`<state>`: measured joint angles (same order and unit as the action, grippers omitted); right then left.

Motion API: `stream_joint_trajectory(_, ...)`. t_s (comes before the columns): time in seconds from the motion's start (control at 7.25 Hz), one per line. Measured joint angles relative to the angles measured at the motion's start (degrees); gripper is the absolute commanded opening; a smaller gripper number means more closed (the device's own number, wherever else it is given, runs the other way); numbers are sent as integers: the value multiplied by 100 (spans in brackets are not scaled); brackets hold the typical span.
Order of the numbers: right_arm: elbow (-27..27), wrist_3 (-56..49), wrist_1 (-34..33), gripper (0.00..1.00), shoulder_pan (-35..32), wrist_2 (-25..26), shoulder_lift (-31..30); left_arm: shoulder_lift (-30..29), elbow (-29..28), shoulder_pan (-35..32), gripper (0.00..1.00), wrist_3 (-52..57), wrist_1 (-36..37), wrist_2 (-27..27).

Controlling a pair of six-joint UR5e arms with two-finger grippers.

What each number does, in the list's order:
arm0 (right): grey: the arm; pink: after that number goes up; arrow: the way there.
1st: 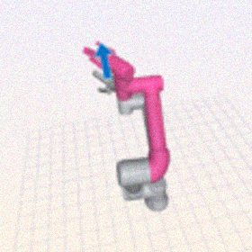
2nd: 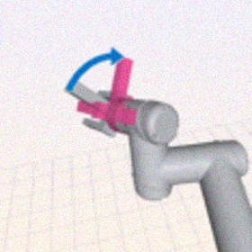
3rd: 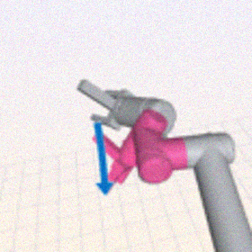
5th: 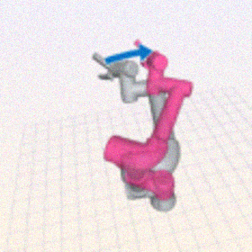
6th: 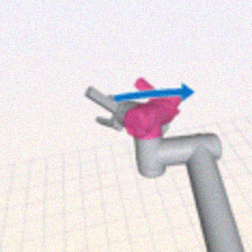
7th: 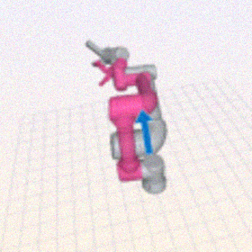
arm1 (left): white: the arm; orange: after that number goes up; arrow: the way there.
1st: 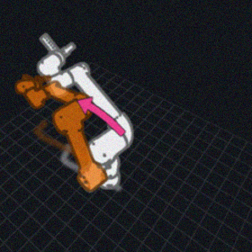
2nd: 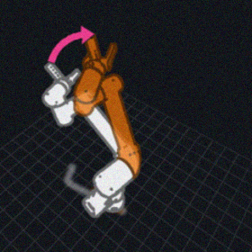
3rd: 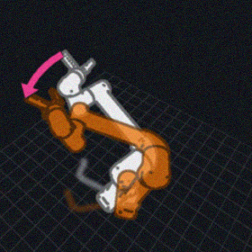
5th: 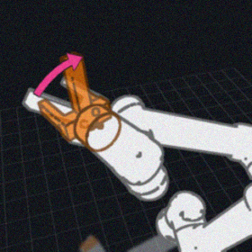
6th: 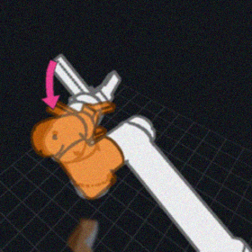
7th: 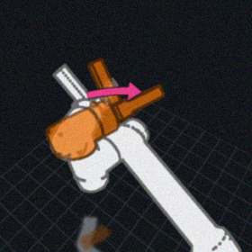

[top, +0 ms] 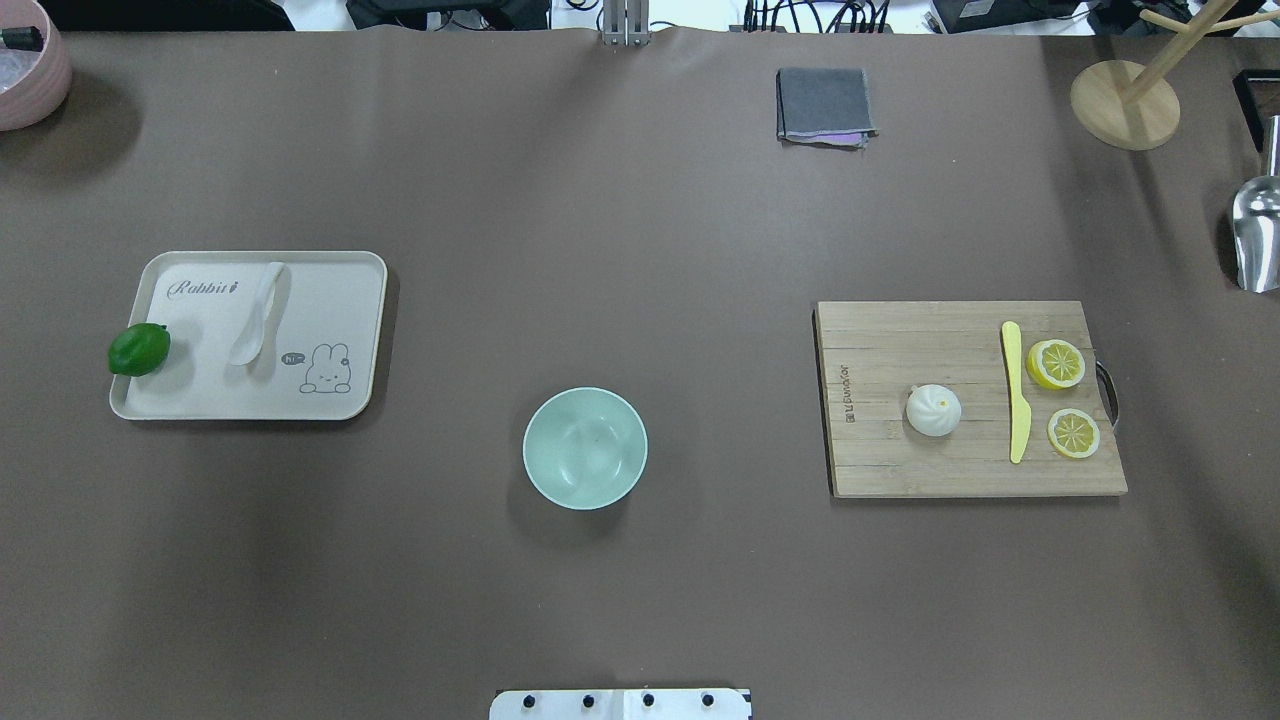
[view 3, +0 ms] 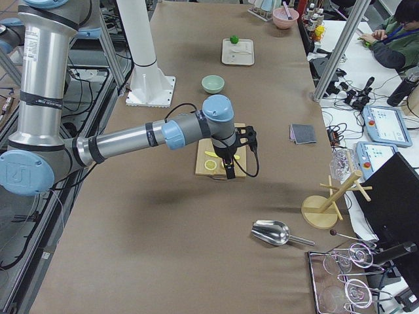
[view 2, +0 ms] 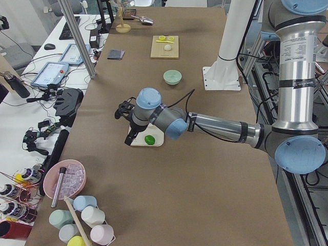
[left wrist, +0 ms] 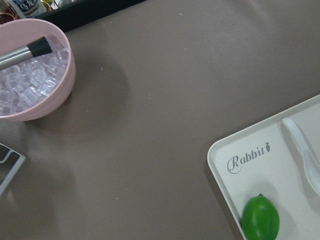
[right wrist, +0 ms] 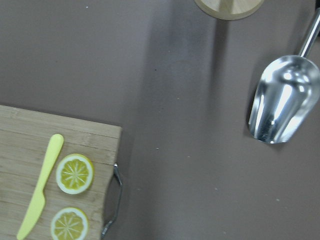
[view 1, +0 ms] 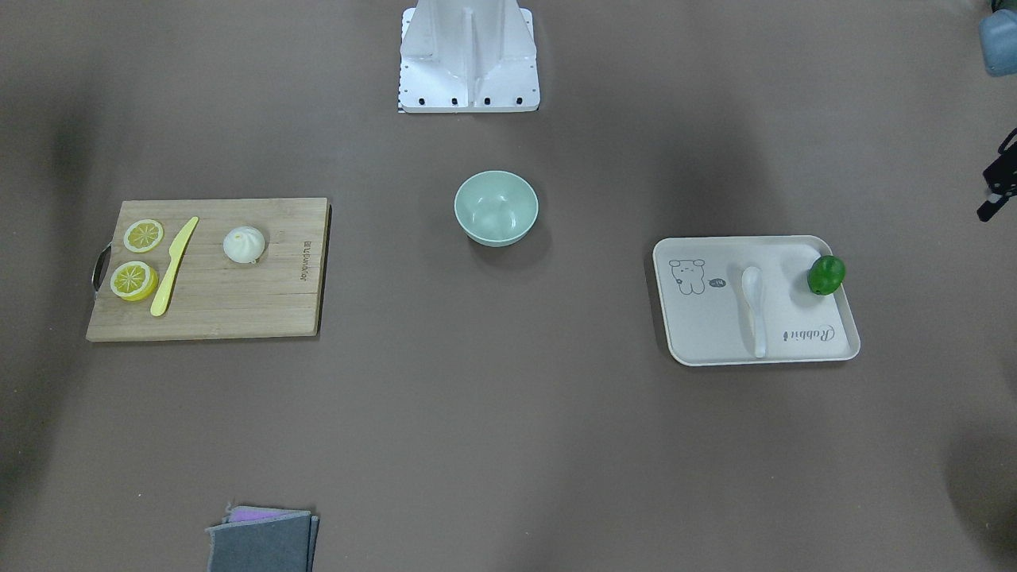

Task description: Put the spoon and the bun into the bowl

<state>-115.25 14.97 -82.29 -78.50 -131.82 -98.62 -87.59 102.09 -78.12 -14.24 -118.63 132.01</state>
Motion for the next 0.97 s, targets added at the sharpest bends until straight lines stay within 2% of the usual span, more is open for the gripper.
stream_joint_trajectory(0.14, 9, 546, 85, 100, 429, 120, 221, -214, -225, 367, 98, -638, -240, -13)
stream_joint_trajectory(0.41, 21, 1822, 145, 100, 1388, 727, 739, -685, -722, 1053, 98, -1959, -762, -201)
stream_joint_trajectory(0.69, 28, 2766, 180, 100, 2134, 1309, 1068, -1103, -1058, 1744, 96, -2888, -999, -893)
stream_joint_trajectory(0.83, 32, 3015, 185, 100, 2361, 1501, 1156, -1312, -1195, 2084, 86, -3245, -1026, -1266)
stream_joint_trajectory(0.97, 35, 3129, 189, 100, 2488, 1608, 1199, -1500, -1332, 2377, 71, -3508, -1035, -1591)
